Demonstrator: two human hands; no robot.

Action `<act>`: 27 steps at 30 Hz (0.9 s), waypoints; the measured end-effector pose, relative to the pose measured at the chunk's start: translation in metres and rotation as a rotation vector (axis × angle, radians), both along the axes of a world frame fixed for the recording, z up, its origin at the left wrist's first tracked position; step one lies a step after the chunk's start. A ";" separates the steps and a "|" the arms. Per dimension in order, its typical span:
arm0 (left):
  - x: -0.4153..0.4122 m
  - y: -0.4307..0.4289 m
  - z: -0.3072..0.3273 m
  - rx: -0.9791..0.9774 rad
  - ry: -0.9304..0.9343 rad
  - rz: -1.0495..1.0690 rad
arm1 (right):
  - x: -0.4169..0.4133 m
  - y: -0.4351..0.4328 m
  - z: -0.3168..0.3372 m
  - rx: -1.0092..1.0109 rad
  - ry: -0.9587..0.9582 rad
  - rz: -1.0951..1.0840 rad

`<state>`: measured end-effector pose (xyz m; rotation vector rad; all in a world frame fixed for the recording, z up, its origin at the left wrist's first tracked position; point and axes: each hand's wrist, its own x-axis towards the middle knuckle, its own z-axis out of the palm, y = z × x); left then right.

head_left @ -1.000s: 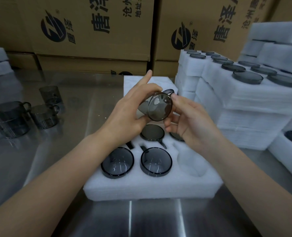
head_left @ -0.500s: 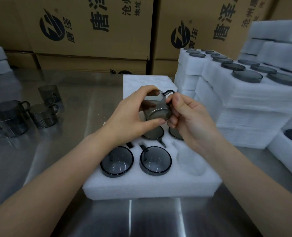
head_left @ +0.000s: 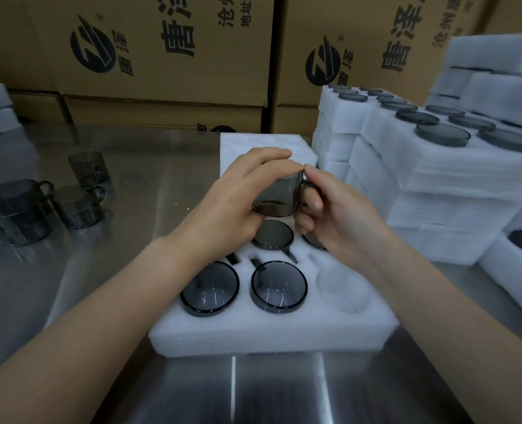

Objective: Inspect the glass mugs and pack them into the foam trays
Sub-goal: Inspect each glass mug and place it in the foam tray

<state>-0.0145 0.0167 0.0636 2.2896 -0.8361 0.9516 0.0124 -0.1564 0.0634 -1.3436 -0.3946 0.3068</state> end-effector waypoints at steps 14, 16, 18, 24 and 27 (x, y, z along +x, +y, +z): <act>-0.002 0.004 -0.004 -0.173 0.092 -0.008 | -0.008 -0.006 -0.002 0.233 -0.079 0.205; -0.002 0.005 -0.005 -0.219 0.140 0.009 | -0.008 -0.007 -0.001 0.279 -0.081 0.240; -0.002 0.004 -0.004 -0.270 0.182 0.014 | -0.009 -0.006 0.000 0.318 -0.075 0.218; -0.005 0.002 -0.002 -0.196 0.260 -0.023 | -0.010 0.001 -0.001 0.191 -0.154 0.016; -0.006 0.003 -0.001 -0.170 0.296 -0.047 | -0.015 0.007 0.000 0.137 -0.180 0.095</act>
